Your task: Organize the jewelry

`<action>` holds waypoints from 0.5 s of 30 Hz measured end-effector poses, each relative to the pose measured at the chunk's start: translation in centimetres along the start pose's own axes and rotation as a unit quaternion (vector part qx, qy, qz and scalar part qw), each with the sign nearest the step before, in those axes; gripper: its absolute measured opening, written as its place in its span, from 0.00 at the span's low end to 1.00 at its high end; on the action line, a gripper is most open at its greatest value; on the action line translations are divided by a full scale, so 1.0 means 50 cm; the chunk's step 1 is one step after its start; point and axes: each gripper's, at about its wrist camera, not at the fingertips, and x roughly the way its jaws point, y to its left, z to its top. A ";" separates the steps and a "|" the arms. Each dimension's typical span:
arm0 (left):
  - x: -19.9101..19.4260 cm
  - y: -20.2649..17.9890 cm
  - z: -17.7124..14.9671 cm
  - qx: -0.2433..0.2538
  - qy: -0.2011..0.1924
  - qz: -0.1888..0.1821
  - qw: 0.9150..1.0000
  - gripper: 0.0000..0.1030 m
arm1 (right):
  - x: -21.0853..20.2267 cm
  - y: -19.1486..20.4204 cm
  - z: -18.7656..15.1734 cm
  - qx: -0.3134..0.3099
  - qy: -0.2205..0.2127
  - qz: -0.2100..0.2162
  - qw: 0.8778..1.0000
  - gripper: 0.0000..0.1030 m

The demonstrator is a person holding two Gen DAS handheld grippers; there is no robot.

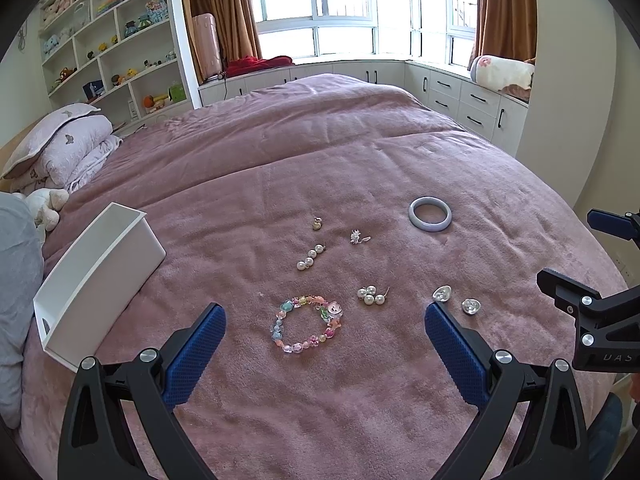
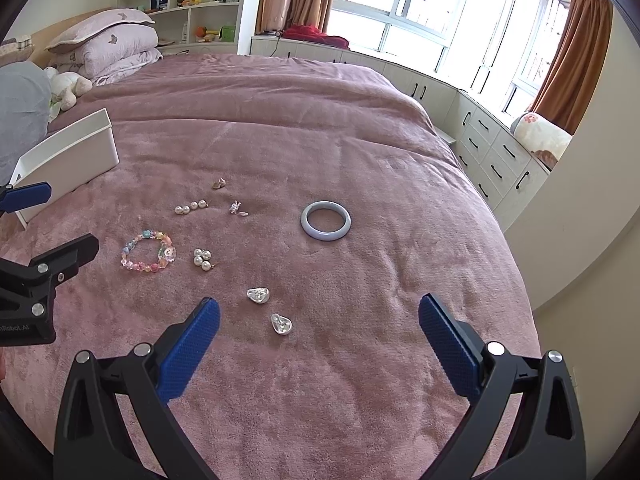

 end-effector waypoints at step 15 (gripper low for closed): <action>-0.002 0.002 -0.003 -0.001 -0.006 -0.006 1.000 0.98 | -0.019 0.003 0.001 0.008 -0.027 0.015 0.999 0.96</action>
